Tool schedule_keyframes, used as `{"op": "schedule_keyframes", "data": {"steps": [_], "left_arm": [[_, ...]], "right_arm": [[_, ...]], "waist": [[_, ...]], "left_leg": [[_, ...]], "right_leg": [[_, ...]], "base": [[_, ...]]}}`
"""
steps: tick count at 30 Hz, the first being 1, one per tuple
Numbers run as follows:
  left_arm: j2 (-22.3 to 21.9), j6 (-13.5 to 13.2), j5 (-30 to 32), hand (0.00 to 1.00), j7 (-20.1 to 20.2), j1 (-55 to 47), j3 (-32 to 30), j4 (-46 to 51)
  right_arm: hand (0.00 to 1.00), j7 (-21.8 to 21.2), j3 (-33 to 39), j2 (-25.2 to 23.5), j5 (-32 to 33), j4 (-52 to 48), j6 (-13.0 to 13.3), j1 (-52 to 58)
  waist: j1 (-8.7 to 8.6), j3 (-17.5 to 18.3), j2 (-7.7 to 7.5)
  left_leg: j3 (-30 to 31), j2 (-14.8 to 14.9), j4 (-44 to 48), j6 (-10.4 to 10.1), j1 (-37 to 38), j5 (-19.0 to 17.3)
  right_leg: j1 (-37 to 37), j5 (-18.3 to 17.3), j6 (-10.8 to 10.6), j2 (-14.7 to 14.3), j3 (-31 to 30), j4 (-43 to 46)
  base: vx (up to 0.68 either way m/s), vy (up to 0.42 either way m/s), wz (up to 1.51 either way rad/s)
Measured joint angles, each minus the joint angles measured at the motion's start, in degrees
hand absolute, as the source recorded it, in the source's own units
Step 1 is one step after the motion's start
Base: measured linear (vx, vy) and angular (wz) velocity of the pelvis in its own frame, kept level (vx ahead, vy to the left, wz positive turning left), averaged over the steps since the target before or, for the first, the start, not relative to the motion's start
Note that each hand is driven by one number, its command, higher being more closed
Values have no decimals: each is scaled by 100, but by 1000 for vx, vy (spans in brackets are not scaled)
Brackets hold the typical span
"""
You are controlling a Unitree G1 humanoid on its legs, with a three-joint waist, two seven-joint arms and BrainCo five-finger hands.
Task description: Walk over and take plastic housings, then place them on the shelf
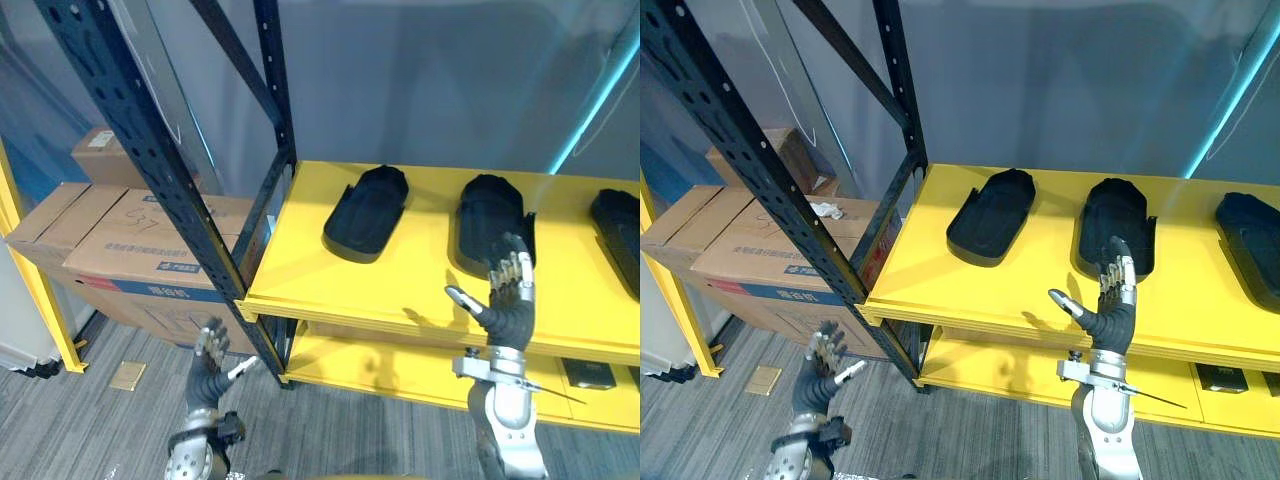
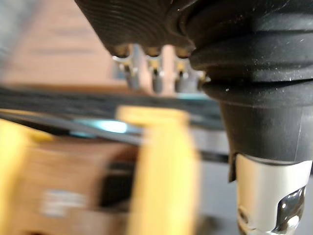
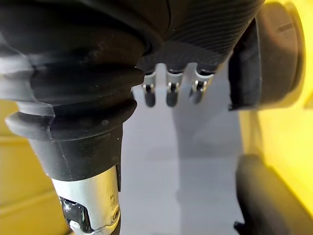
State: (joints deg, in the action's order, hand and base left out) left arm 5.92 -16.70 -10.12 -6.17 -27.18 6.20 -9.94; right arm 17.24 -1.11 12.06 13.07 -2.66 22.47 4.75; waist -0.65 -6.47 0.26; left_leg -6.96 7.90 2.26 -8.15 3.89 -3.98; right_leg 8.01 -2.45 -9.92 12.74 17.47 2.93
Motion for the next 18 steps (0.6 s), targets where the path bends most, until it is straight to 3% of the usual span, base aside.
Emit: {"op": "schedule_keyframes", "data": {"steps": [6, 12, 18], "left_arm": [[39, -119, 6, 0, -502, 129, 159, -1502], [41, -220, 182, 0, -472, 134, 174, -2008], [43, -383, 145, 0, -225, 151, 79, -2362]], "right_arm": [[0, 358, -9, -28, 79, 1289, -548, -1028], [0, 952, 374, -61, -64, 2612, -906, -2457], [0, 1013, 624, -38, -84, 3549, -1191, -3391]], "waist": [[158, -3, -15], [431, -102, -56], [557, -377, 22]], "left_leg": [[128, -54, -421, 3, 62, 333], [319, -113, -607, 36, 95, 531], [453, -132, -684, 52, 93, 662]], "right_leg": [[17, 28, 8, 14, 215, -68], [133, 96, 3, 44, 422, -126], [208, 163, 1, 48, 573, -140]], "base": [[-3, -2, 15], [-40, 4, 16], [-78, 4, 14]]}}
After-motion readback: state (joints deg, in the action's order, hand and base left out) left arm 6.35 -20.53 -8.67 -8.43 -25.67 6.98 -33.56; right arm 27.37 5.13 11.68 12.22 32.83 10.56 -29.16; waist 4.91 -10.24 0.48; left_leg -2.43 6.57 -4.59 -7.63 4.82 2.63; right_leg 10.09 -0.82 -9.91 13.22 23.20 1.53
